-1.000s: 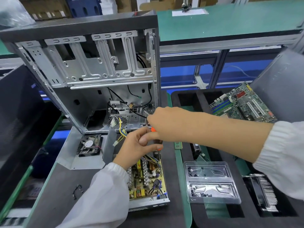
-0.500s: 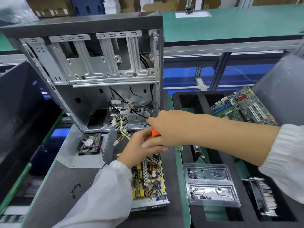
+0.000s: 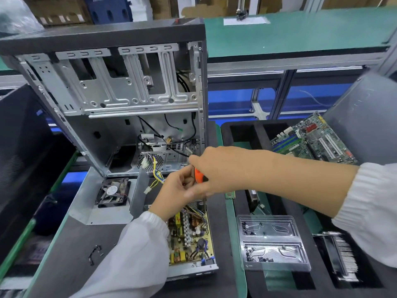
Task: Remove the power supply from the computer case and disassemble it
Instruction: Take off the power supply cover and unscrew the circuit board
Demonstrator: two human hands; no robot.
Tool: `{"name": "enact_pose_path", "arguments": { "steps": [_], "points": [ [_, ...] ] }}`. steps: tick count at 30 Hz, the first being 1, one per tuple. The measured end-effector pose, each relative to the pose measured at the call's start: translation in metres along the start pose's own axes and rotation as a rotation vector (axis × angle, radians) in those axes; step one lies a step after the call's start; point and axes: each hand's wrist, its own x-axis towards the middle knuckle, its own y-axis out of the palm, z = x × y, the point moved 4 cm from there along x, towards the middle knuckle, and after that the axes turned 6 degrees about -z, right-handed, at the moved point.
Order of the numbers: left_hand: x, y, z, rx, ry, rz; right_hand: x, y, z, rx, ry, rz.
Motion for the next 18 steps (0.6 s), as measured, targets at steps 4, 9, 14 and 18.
{"name": "enact_pose_path", "arguments": {
  "steps": [4, 9, 14, 18],
  "points": [
    [0.001, -0.001, -0.004, 0.06, 0.024, 0.043, 0.007, 0.002, 0.004, -0.21, -0.018, -0.102],
    [0.0, -0.009, 0.003, 0.031, 0.022, 0.12, -0.001, 0.001, 0.002, -0.022, -0.183, 0.182],
    [0.004, -0.004, 0.003, 0.05, -0.006, 0.038, 0.005, -0.003, 0.001, 0.013, -0.092, 0.02],
    [0.004, -0.003, -0.004, 0.08, 0.057, 0.099, 0.01, -0.001, 0.002, -0.132, -0.048, -0.014]
  ]
}}
